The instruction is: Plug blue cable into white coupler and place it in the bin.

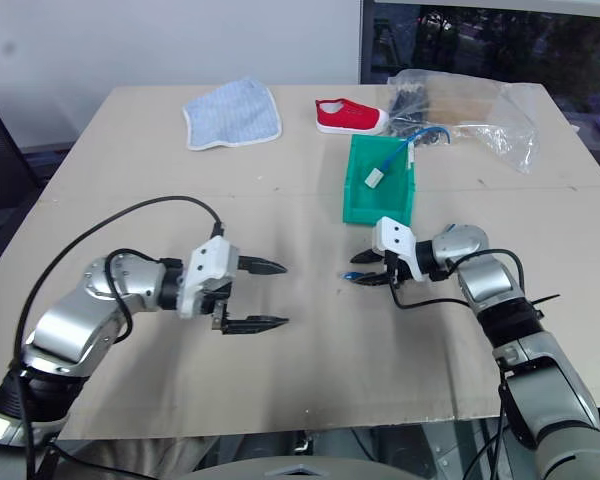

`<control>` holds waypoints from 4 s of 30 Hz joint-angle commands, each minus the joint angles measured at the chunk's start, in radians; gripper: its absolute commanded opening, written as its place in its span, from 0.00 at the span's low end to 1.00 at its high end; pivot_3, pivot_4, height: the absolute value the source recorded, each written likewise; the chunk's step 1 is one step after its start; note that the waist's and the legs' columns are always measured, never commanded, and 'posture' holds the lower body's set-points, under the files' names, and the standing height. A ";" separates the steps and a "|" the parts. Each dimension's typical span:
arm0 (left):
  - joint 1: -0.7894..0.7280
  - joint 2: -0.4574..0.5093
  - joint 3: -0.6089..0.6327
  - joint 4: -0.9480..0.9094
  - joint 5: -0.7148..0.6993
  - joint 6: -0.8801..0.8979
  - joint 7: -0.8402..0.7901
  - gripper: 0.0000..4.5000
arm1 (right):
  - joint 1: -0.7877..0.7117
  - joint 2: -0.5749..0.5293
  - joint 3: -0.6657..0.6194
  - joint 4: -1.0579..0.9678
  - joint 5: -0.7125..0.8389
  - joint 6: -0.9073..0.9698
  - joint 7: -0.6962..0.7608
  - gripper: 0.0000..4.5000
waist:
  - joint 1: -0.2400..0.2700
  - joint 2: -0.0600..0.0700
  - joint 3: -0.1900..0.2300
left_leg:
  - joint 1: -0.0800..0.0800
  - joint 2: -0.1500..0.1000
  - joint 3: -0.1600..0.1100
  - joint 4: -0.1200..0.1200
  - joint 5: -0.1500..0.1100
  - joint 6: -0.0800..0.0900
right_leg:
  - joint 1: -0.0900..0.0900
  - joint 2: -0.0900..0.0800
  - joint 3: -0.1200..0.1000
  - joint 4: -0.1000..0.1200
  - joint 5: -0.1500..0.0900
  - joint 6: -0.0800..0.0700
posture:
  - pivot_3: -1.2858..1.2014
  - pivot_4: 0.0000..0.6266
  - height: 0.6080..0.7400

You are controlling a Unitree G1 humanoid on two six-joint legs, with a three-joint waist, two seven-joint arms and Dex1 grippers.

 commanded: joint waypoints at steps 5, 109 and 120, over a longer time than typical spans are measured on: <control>-0.195 -0.190 -0.128 0.228 0.151 -0.151 0.018 1.00 | 0.288 -0.070 -0.319 -0.419 0.227 0.185 -0.187 0.99 | 0.023 0.000 0.000 | 0.000 -0.001 -0.001 0.001 0.000 0.000 | 0.000 0.000 -0.001 0.001 0.000 0.000 | 0.52 0.24 1.00; 0.517 -0.605 0.347 -0.165 0.259 -0.085 0.915 0.97 | 0.424 -0.044 -0.492 -0.614 0.894 0.593 -0.575 0.00 | 0.015 -0.002 -0.001 | 0.001 -0.002 -0.011 0.001 0.000 0.000 | 0.005 -0.002 -0.004 0.001 0.000 0.001 | 0.52 0.24 1.00; 0.449 -0.584 0.341 -0.068 0.276 -0.127 0.919 0.13 | 0.441 -0.045 -0.491 -0.622 0.878 0.589 -0.566 0.00 | 0.013 -0.002 -0.001 | 0.002 -0.002 -0.011 0.001 0.000 0.000 | 0.005 -0.003 -0.004 0.002 0.000 0.001 | 0.52 0.24 1.00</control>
